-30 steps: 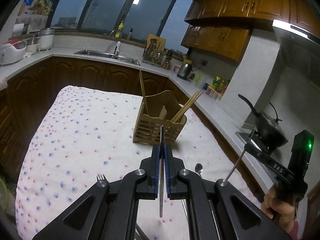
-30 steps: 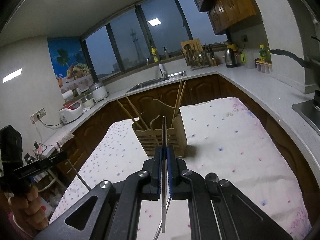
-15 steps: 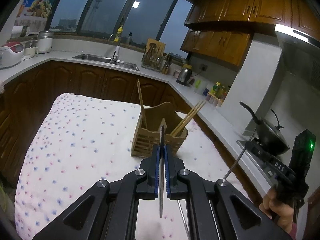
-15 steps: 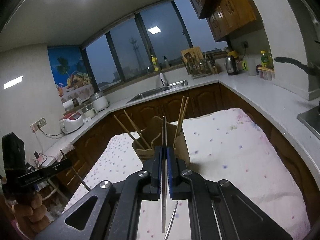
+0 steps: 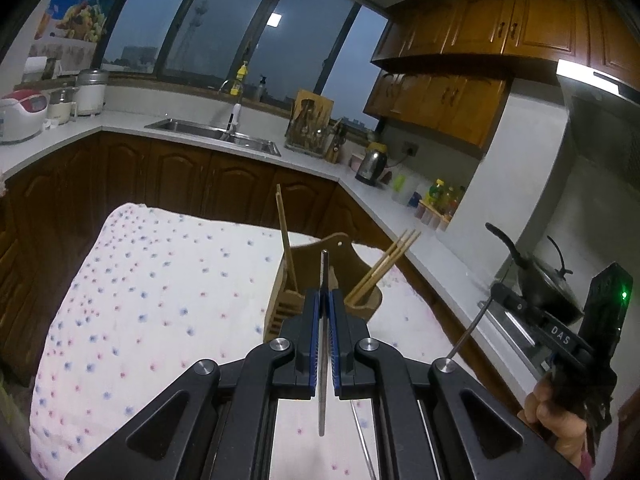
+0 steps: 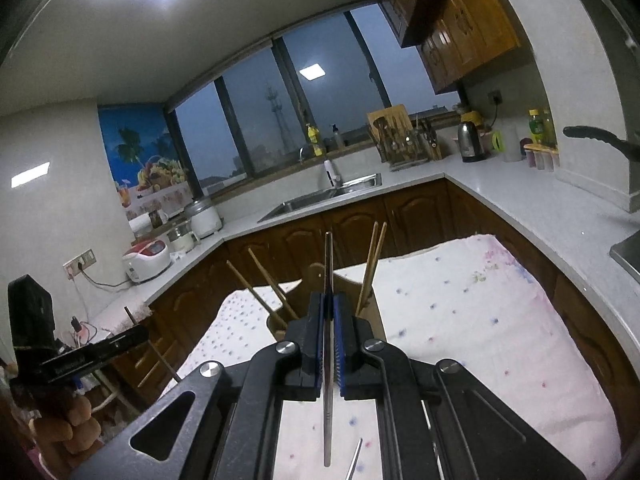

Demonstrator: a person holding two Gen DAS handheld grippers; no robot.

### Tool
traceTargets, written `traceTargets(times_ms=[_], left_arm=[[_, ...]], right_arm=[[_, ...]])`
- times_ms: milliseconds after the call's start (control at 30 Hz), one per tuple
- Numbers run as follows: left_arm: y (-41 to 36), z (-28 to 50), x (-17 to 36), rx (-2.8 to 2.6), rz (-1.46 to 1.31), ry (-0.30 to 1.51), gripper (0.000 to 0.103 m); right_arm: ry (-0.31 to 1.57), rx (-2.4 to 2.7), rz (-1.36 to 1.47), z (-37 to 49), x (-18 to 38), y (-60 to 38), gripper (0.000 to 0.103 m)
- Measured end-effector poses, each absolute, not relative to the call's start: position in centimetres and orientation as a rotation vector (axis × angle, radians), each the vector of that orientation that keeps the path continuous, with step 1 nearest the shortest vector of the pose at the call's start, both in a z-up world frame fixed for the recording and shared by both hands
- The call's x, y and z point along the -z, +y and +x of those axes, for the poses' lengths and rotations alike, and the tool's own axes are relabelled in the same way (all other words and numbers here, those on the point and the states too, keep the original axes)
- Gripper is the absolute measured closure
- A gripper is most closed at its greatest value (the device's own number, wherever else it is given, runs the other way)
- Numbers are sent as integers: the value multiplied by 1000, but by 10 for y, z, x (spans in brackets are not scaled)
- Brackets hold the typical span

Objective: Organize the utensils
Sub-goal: 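Lift both silver chopsticks upright, carry them over the wooden holder and lower in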

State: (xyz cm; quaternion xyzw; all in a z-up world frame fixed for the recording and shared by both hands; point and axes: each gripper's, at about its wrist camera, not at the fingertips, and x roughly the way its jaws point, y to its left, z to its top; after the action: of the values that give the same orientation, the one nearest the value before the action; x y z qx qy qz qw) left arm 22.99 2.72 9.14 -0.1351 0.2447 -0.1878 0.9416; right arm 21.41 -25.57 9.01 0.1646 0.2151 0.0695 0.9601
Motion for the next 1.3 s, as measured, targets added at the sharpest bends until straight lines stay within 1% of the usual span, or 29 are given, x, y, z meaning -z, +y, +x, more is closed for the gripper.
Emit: traceTargets(times_ms=[300, 700, 867, 1000, 1300], left_arm=[[28, 258, -94, 382, -300, 460, 100], [25, 313, -119, 358, -295, 331, 100], [20, 337, -112, 347, -294, 299, 100], [15, 357, -96, 335, -304, 292, 100], [1, 385, -51, 305, -338, 336, 100]], right_arm=[[385, -125, 341, 248, -100, -265, 98], [302, -110, 330, 289, -121, -271, 98], [278, -96, 328, 306, -122, -273, 98], [260, -79, 323, 315, -117, -273, 98], [278, -43, 346, 329, -83, -274, 98]])
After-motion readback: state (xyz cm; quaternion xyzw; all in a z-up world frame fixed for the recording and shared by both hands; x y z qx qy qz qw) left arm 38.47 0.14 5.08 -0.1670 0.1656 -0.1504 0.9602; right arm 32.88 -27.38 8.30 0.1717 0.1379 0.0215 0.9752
